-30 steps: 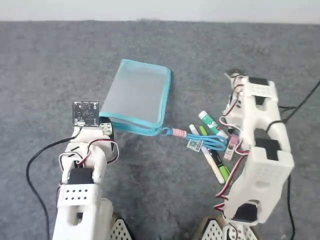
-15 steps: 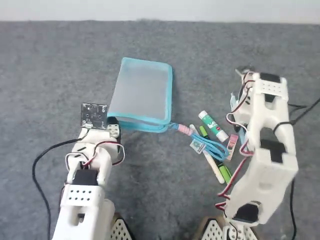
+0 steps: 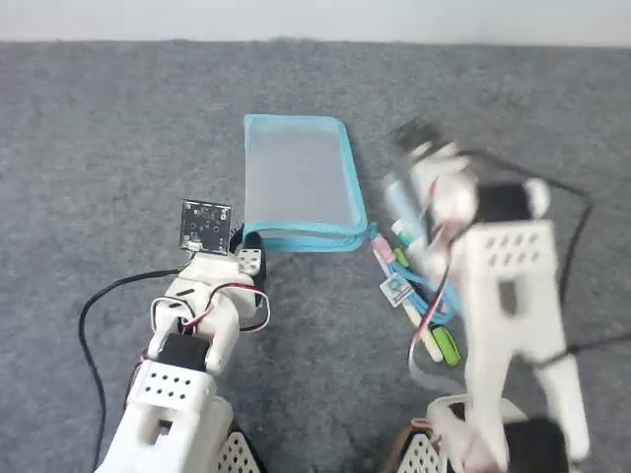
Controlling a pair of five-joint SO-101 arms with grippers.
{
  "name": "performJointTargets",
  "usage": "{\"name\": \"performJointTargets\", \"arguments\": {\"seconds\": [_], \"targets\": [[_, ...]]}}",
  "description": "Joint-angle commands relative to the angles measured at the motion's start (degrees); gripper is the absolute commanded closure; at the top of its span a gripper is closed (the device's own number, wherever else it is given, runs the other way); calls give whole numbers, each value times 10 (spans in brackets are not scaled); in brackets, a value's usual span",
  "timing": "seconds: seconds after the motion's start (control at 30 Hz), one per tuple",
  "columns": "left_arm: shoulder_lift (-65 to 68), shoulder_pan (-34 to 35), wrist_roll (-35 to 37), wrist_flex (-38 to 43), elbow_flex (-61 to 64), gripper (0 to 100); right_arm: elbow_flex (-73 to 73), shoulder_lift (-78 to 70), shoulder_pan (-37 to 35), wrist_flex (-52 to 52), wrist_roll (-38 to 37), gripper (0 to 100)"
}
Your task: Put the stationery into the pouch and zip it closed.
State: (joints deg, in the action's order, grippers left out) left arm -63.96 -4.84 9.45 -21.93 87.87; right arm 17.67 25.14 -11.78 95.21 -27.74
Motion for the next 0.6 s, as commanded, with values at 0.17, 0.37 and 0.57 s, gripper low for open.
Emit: {"name": "performJointTargets", "arguments": {"seconds": [0.17, 0.37, 0.57], "targets": [[-8, -9, 3, 25, -29, 989, 60, 70, -101, 14, 3, 992], [-11, -13, -11, 25, -31, 989, 61, 20, -152, 4, 18, 992], [-12, -13, -11, 25, -31, 989, 58, -57, -162, -29, 39, 992]]}}
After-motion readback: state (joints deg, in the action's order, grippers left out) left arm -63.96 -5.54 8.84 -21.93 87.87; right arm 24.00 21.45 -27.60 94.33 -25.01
